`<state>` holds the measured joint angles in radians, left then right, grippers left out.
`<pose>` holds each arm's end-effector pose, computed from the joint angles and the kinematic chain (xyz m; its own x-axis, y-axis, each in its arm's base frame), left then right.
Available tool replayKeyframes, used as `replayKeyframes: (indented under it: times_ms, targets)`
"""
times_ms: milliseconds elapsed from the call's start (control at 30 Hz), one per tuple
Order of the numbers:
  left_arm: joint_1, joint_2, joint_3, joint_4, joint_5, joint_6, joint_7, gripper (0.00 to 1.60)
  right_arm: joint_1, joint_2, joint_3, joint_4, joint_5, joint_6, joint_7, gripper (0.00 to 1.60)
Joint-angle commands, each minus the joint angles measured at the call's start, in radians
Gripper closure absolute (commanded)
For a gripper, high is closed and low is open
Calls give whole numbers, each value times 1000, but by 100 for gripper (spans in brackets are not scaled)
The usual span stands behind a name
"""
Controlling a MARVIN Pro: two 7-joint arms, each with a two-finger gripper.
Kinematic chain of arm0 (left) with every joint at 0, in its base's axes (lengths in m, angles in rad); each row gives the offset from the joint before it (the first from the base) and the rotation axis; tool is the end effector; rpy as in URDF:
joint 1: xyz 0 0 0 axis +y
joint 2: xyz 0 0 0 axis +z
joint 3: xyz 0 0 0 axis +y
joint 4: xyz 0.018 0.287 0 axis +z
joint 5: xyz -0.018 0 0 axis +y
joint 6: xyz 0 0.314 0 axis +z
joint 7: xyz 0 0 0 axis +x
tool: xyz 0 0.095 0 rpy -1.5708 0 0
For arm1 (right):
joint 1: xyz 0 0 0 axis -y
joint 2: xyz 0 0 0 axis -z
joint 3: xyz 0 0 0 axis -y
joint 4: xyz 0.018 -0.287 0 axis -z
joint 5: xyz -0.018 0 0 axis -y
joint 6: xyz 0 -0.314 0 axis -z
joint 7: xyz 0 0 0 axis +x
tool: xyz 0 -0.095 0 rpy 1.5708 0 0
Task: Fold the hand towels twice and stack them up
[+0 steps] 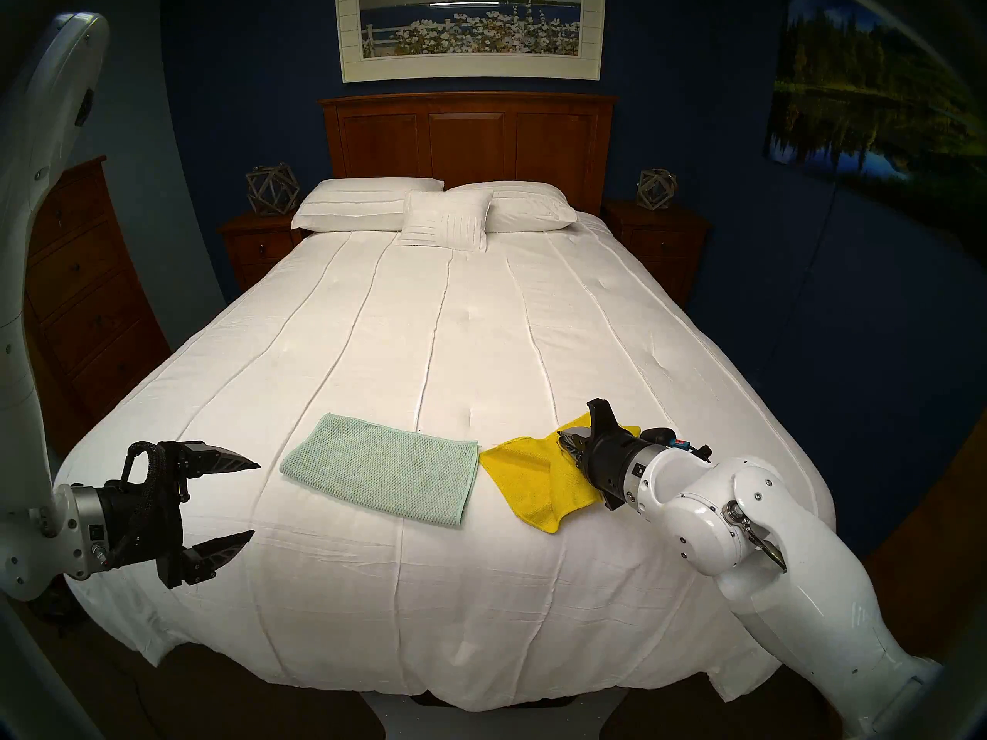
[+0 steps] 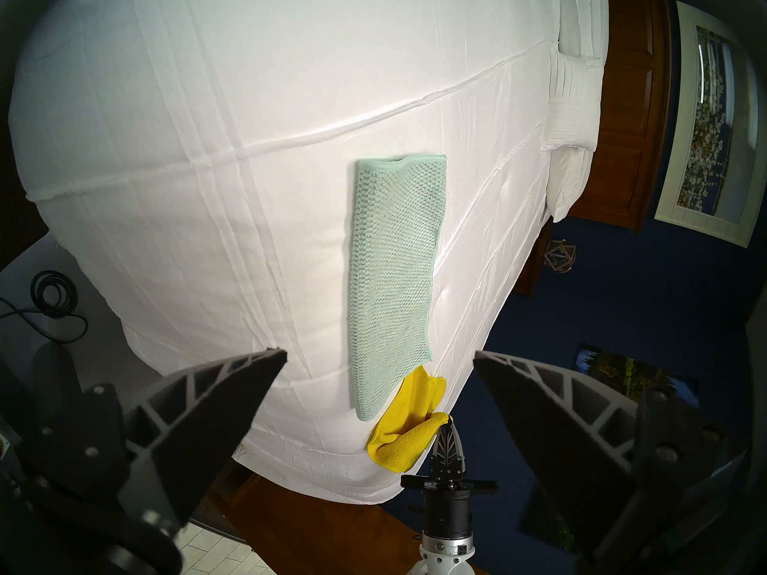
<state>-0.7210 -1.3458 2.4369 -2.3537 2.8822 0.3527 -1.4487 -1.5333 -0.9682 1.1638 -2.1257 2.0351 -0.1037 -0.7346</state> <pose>0.2012 0.1652 -0.1541 0.4106 0.8980 -0.1580 0.5661 -0.1153 0.8162 0.3536 0.0568 -0.2094 0.4837 -0.8705 0.0914 -0.3370 -0.2815 -0.8984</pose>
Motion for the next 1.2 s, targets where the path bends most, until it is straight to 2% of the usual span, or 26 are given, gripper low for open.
replayKeyframes:
  times_ms: [0,33,67,133,233,300,333,433,533,600,633,667,700,867,1167]
  targets:
    - [-3,1,-1,0,-2,0,-3,0,114,-114,-24,38,-16,35,-25,150]
    - [-3,1,-1,0,-2,0,-3,0,132,-133,-32,57,-22,40,-38,147]
    - [-3,1,-1,0,-2,0,-3,0,118,-119,-31,53,-22,43,-32,143]
    - [-3,1,-1,0,-2,0,-3,0,153,-156,-45,92,-35,52,-60,133]
    - [-3,1,-1,0,-2,0,-3,0,182,-186,-56,127,-46,60,-86,130]
    - [-3,1,-1,0,-2,0,-3,0,190,-196,-60,137,-52,66,-98,120]
    - [-3,1,-1,0,-2,0,-4,0,206,-213,-64,151,-58,71,-113,113]
    - [-4,2,-1,-1,-2,0,-4,0,241,-245,-66,168,-75,86,-171,109]
    - [-4,2,-1,-1,-2,0,-4,0,270,-205,-78,145,-54,86,-237,105]
    - [-4,2,-1,-1,-2,0,-5,0,246,-182,-55,103,-40,89,-265,90]
    - [-4,2,-1,-1,-2,0,-5,0,235,-171,-45,83,-36,87,-276,18]
    - [-4,2,-1,-1,-2,0,-5,0,218,-161,-28,58,-27,81,-287,0]
    - [-4,2,-1,-1,-2,0,-5,0,220,-160,-19,66,-19,86,-289,0]
    - [-4,2,-1,-1,-2,0,-4,0,171,-109,36,-7,7,86,-333,0]
    - [-4,2,-1,-1,-2,0,-4,0,66,-52,168,-133,69,65,-372,0]
